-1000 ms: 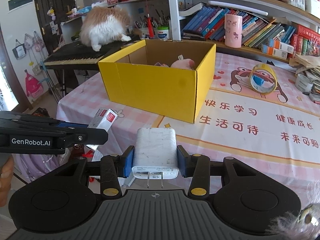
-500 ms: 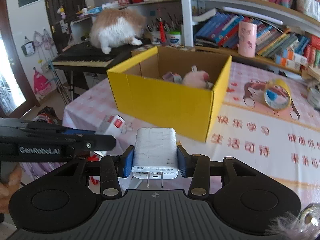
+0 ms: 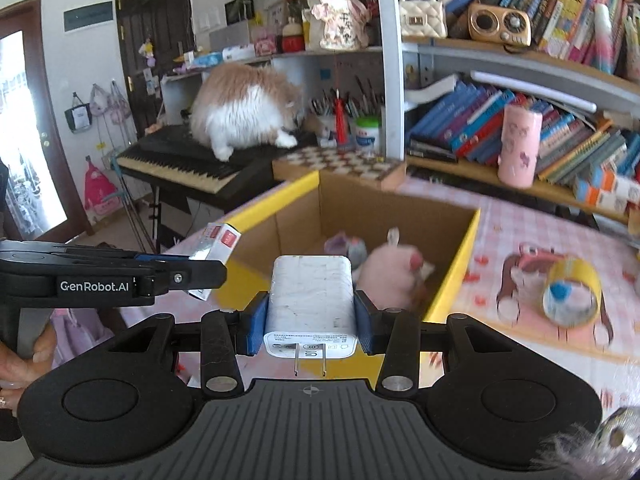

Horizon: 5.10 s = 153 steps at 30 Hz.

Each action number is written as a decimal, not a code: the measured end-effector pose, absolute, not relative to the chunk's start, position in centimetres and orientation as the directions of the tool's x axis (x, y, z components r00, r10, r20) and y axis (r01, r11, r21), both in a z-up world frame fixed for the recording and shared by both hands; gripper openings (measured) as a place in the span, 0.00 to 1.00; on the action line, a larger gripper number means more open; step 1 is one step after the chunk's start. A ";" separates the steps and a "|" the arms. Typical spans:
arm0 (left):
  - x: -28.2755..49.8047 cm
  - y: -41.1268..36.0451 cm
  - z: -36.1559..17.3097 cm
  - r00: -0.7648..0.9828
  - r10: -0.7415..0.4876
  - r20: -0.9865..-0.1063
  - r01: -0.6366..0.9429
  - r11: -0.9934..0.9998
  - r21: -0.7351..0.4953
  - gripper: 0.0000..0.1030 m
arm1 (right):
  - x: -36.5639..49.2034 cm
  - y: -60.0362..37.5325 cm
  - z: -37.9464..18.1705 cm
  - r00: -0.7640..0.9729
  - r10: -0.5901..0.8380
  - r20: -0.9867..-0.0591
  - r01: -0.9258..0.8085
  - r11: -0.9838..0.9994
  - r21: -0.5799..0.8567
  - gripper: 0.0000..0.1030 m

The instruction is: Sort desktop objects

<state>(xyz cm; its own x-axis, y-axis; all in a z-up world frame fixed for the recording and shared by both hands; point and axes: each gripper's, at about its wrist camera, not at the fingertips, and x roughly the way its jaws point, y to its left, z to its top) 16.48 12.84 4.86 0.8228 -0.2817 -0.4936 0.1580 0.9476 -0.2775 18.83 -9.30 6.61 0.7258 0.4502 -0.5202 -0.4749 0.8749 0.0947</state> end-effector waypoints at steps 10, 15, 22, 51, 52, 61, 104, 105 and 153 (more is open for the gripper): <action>22.1 11.2 4.5 0.834 -0.217 -0.507 0.108 0.966 -0.235 0.27 | 24.9 -9.6 6.8 0.702 0.487 -0.520 -0.540 0.840 0.058 0.39; 23.9 10.3 3.5 0.813 -0.185 -0.553 0.084 0.976 -0.202 0.27 | 27.3 -10.0 6.1 0.678 0.504 -0.536 -0.562 0.825 0.065 0.39; 25.8 9.5 1.5 0.753 -0.137 -0.643 0.048 0.987 -0.154 0.27 | 30.4 -10.8 4.9 0.643 0.523 -0.559 -0.574 0.813 0.100 0.39; 30.8 7.3 -0.9 0.656 -0.077 -0.751 0.032 0.997 -0.074 0.34 | 40.9 -7.7 2.5 0.497 0.561 -0.662 -0.679 0.726 0.107 0.39; 30.7 7.3 -0.8 0.660 -0.075 -0.747 0.031 0.997 -0.073 0.40 | 41.0 -7.5 2.4 0.491 0.559 -0.668 -0.682 0.724 0.105 0.39; 29.5 6.7 0.2 0.691 -0.096 -0.716 0.064 0.995 -0.072 0.62 | 42.0 -7.0 2.0 0.458 0.529 -0.715 -0.679 0.727 0.103 0.39; 21.4 8.3 5.0 0.830 -0.117 -0.545 0.065 0.991 -0.114 0.70 | 32.2 -12.9 6.7 0.763 0.416 -0.496 -0.451 0.891 0.053 0.52; 21.2 8.4 5.1 0.832 -0.118 -0.542 0.065 0.991 -0.115 0.70 | 31.7 -13.3 6.7 0.773 0.403 -0.490 -0.438 0.898 0.047 0.52; 5.1 9.2 1.6 0.810 -0.107 -0.577 0.118 0.993 -0.018 0.87 | 6.9 -10.3 2.2 0.870 0.117 -0.479 -0.156 0.987 -0.042 0.78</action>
<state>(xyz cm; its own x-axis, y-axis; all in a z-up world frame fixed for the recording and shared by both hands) 5.10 9.21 1.60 0.8096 -0.1065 -0.5772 0.1180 0.9929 -0.0178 6.86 -10.33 2.19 0.8702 0.1171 -0.4785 -0.1561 0.9868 -0.0424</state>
